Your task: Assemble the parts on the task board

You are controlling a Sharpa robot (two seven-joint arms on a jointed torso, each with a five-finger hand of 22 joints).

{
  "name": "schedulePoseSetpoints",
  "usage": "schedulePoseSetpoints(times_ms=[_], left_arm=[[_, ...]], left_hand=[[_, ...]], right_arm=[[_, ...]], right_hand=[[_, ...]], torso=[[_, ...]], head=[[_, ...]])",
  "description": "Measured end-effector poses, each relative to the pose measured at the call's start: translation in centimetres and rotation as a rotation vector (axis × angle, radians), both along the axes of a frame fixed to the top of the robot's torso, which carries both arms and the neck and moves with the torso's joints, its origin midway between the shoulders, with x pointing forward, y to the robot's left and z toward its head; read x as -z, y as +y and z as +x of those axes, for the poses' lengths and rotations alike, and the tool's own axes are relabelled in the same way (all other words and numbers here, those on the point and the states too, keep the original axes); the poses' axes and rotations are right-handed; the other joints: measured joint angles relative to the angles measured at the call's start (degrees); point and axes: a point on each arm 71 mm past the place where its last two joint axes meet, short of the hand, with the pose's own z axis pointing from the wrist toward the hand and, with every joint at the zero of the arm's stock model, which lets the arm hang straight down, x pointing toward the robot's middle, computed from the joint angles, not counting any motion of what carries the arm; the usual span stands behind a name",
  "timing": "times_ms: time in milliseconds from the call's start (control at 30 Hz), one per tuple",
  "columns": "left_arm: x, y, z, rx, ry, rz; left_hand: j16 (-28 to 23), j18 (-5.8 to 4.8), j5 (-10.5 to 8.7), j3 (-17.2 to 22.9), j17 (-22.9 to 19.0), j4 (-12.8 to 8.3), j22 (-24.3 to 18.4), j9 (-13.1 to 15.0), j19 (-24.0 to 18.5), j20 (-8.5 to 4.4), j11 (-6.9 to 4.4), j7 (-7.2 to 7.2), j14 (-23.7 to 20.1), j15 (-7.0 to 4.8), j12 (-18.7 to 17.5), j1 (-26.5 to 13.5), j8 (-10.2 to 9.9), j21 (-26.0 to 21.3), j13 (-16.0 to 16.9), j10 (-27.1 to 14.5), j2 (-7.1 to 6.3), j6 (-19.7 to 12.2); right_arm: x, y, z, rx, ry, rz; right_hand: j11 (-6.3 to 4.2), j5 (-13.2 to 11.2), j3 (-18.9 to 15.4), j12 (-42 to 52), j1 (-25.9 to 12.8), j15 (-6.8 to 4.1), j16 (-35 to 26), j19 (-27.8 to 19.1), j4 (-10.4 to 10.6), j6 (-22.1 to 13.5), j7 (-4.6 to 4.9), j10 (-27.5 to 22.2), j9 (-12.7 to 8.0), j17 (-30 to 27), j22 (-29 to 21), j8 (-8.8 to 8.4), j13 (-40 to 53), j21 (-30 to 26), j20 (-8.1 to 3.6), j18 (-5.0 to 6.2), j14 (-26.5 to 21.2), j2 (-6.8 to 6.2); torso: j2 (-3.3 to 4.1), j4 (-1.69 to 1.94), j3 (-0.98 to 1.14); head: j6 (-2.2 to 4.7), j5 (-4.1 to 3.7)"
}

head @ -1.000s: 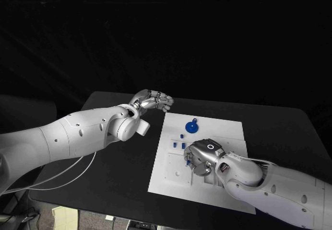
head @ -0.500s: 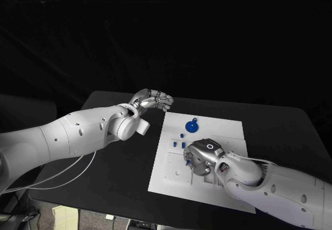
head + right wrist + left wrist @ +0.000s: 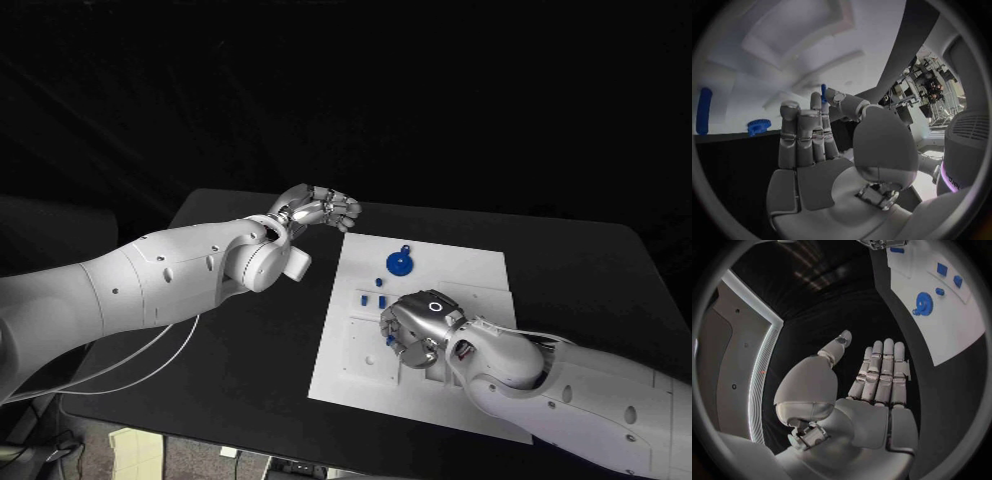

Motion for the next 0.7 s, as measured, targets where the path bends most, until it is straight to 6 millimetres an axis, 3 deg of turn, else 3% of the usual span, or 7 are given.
schedulePoseSetpoints(times_ms=[700], left_arm=[[-0.04,-0.26,-0.16,0.007,0.003,-0.003]], left_hand=[[-0.22,-0.42,0.00,0.00,0.05,0.00,0.04,-0.05,0.00,0.00,0.00,0.00,0.00,0.00,0.00,0.00,0.00,-0.23,-0.11,0.00,0.00,0.00]], right_arm=[[0.65,0.66,-0.14,0.000,0.014,-0.033]], right_hand=[[-0.01,-0.16,-0.01,0.00,-0.23,0.00,0.25,-0.01,-0.01,-0.06,0.03,-0.02,-0.02,-0.01,0.00,-0.33,0.04,0.00,-0.28,0.00,0.00,0.42]], torso=[[0.02,0.00,-0.02]], head=[[-0.07,-0.15]])
